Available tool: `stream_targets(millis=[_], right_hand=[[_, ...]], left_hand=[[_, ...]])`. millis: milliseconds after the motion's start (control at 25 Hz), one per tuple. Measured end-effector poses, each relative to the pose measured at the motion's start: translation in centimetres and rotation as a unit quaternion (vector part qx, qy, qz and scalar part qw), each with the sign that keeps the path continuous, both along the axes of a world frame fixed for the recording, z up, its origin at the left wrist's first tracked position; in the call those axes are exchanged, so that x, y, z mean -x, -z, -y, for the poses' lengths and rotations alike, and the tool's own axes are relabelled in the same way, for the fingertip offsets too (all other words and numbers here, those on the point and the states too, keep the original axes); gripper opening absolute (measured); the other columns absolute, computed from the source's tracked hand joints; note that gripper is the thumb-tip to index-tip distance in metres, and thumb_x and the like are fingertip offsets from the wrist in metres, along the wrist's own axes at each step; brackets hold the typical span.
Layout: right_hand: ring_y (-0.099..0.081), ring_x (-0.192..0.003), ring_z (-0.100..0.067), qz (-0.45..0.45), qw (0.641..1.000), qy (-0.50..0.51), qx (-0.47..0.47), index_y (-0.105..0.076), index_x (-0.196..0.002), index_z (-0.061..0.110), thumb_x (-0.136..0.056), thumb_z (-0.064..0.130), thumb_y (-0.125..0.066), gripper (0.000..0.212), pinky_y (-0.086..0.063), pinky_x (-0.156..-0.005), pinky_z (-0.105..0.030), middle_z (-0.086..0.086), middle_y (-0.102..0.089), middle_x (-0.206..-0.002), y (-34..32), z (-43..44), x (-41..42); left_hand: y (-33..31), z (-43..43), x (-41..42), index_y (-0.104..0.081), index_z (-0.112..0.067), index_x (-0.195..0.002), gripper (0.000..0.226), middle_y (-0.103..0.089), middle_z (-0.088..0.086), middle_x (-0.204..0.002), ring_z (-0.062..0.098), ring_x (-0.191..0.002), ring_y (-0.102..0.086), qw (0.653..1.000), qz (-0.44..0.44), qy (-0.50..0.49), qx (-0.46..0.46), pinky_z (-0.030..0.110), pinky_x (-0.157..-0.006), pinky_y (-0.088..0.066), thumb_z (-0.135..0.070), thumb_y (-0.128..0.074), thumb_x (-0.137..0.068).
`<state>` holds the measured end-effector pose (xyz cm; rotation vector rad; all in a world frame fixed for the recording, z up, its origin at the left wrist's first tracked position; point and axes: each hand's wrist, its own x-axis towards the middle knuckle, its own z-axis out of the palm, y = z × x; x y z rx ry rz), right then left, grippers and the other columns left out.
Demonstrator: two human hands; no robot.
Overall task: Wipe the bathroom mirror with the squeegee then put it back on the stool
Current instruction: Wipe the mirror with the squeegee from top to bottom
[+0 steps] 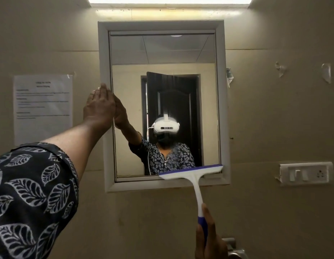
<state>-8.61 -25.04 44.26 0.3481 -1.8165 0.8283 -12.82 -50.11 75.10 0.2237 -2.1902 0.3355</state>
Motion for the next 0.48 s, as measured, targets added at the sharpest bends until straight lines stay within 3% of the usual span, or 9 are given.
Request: stream_targets(millis=[40,120,240,400,480], right_hand=[[-0.029,-0.035,0.009,0.002,1.000,0.005,0.008,-0.030,-0.132,0.041,-0.098,0.038,-0.032,0.034,-0.031,-0.037,-0.002,0.003,-0.059,-0.053,-0.3,0.3,-0.4],[-0.035,-0.034,0.006,0.001,1.000,-0.004,0.031,-0.021,-0.135,0.052,-0.097,0.023,-0.042,0.052,-0.034,-0.037,-0.004,0.009,-0.048,-0.048,-1.7,0.6,-1.1],[-0.046,-0.036,-0.005,-0.032,0.996,-0.069,0.054,-0.024,-0.138,0.037,-0.097,0.020,-0.037,0.047,-0.038,-0.035,-0.009,0.006,-0.044,-0.048,-8.2,1.1,-1.6],[-0.056,-0.049,-0.029,-0.054,0.992,-0.110,0.037,-0.029,-0.141,0.017,-0.100,0.021,-0.031,0.041,-0.052,-0.043,-0.042,-0.018,-0.057,-0.067,-22.6,0.9,-0.3],[-0.052,-0.047,-0.024,-0.072,0.993,-0.085,0.030,-0.030,-0.139,0.014,-0.101,0.022,-0.031,0.039,-0.049,-0.042,-0.036,-0.012,-0.053,-0.067,-28.5,0.6,0.5]], left_hand=[[0.0,-0.1,-0.1,-0.003,0.002,-0.151,0.091,0.001,0.021,-0.158,0.034,-0.147,-0.006,1.000,0.001,0.002,-0.002,0.039,-0.121,-0.009,-0.002,-0.064,-0.084],[0.0,-0.2,-0.1,-0.003,0.002,-0.151,0.090,0.001,0.021,-0.158,0.034,-0.147,-0.006,1.000,-0.001,0.007,-0.006,0.039,-0.121,-0.009,-0.001,-0.063,-0.084],[0.0,-0.2,0.0,-0.003,0.003,-0.150,0.090,-0.001,0.022,-0.158,0.035,-0.147,-0.008,1.000,-0.006,0.008,-0.009,0.040,-0.121,-0.009,-0.001,-0.064,-0.084],[-0.1,0.1,0.3,-0.003,0.002,-0.150,0.094,-0.001,0.021,-0.158,0.034,-0.147,-0.008,1.000,-0.005,0.010,-0.009,0.040,-0.121,-0.010,-0.001,-0.067,-0.082],[-0.1,0.1,0.4,-0.003,0.002,-0.150,0.094,-0.001,0.021,-0.158,0.035,-0.147,-0.008,1.000,-0.004,0.009,-0.010,0.040,-0.121,-0.011,-0.001,-0.067,-0.081]])
